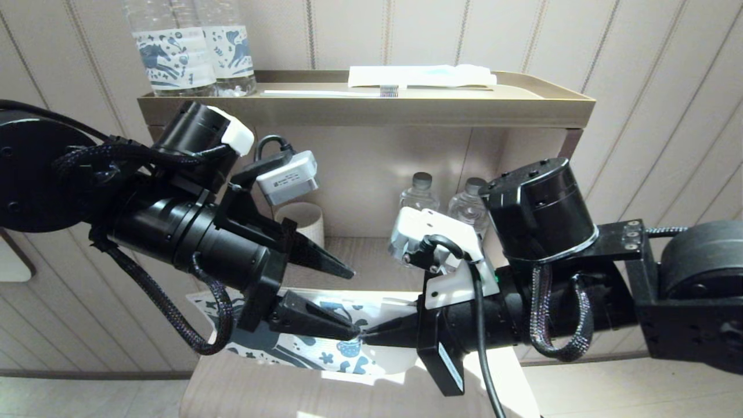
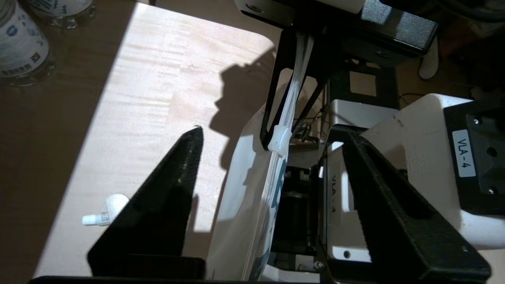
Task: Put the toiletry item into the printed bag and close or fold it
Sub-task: Open the storage bag
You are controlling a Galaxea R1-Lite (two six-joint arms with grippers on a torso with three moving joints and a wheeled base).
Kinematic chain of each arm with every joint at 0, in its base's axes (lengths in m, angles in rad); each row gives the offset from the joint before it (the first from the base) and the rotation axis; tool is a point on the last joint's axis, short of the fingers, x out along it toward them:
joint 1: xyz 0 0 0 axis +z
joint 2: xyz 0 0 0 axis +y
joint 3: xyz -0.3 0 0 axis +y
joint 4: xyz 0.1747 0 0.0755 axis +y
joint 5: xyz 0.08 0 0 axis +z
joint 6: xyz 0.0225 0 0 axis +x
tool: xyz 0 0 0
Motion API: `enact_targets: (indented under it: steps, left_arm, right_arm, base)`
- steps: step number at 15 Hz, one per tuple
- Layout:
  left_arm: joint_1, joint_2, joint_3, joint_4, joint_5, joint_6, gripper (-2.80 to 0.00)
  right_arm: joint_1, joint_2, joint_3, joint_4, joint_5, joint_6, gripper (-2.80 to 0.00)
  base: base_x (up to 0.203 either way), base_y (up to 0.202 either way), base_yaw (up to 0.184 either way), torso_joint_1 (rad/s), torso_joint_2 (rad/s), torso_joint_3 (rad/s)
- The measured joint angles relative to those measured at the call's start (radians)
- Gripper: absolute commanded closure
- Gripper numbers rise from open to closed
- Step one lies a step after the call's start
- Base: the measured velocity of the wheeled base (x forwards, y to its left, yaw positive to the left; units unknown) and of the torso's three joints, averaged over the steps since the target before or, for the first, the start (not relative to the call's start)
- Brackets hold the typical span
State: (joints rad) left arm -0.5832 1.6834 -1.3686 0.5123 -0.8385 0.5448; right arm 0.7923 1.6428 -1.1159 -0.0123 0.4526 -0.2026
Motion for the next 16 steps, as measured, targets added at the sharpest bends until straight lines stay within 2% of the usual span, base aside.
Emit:
enact_targets:
  steps: [3, 6, 9, 16]
  left_arm:
    - [-0.003, 0.001, 0.002, 0.0, -0.003, -0.002, 0.0]
    - [-0.003, 0.004, 0.001, 0.0, -0.051, 0.002, 0.0]
    - [-0.003, 0.007, 0.005, 0.0, -0.067, 0.007, 0.0]
    - [0.012, 0.002, 0.023, 0.0, -0.063, 0.013, 0.0]
  right_arm:
    - [0.0, -0.001, 0.001, 0.0, 0.0, 0.0, 0.0]
    - [-0.001, -0.002, 0.0, -0.001, 0.0, 0.0, 0.0]
    - [0.001, -0.003, 0.001, -0.001, 0.0, 0.0, 0.0]
    - [-0.03, -0.052, 0.05, -0.005, 0.0, -0.007, 0.0]
  base:
    - [0.0, 0.0, 0.0, 0.0, 0.0, 0.0]
    - [0.0, 0.0, 0.0, 0.0, 0.0, 0.0]
    - [0.0, 0.0, 0.0, 0.0, 0.0, 0.0]
    - [0.0, 0.0, 0.0, 0.0, 0.0, 0.0]
